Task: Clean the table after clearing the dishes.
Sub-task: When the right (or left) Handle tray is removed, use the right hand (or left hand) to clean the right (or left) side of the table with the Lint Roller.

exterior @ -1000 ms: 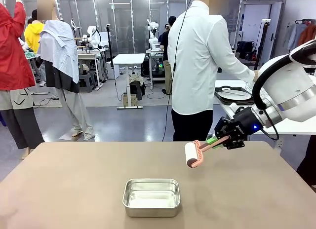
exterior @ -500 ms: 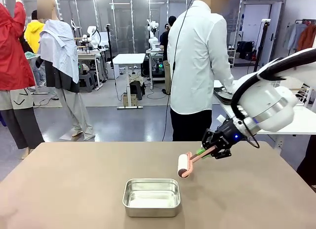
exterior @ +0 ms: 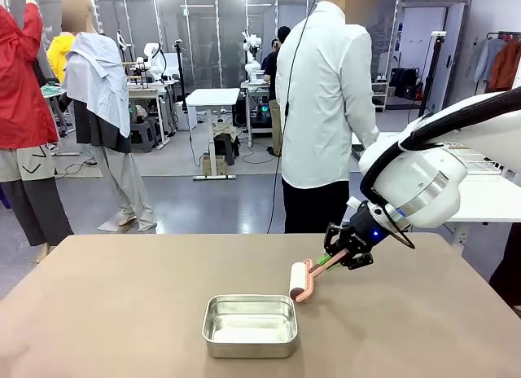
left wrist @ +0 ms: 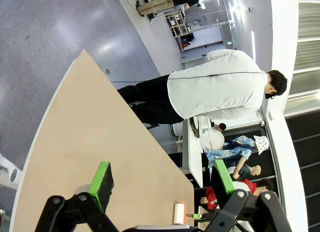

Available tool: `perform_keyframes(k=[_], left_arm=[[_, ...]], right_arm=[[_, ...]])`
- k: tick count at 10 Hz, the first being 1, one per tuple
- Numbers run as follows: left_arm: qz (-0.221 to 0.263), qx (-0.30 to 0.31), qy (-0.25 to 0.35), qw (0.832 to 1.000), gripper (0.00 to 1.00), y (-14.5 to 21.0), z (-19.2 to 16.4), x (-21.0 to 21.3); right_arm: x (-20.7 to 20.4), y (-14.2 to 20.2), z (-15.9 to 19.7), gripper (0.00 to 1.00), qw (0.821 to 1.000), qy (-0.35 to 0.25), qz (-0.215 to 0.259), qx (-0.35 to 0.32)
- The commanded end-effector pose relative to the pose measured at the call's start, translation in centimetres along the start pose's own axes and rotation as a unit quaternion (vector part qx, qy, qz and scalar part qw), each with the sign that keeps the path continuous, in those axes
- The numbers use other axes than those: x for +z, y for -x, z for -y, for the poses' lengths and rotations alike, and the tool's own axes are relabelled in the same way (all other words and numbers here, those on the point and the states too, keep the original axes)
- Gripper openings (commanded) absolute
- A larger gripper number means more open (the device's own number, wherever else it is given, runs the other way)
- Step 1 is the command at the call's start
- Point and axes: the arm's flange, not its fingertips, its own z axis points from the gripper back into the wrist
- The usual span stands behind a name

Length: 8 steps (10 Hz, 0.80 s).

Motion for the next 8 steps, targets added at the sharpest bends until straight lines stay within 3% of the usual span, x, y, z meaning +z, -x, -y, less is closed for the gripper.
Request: perform_keyframes(k=[1,4,8], left_arm=[[-0.004,0.005,0.002,1.000,1.00,-0.4,0.1,0.3],[-0.004,0.005,0.002,1.000,1.00,-0.4,0.1,0.3],[-0.004,0.005,0.002,1.000,1.00,-0.4,0.1,0.3]], right_arm=[[-0.4,-0.8,2.8,0.22,0.998,0.066,0.006,-0.011],[4.3,-2.5,5.9,0.22,0.997,0.037,-0.023,-0.062],[8.5,-3.3,9.7,0.22,0.992,0.115,-0.007,-0.045]])
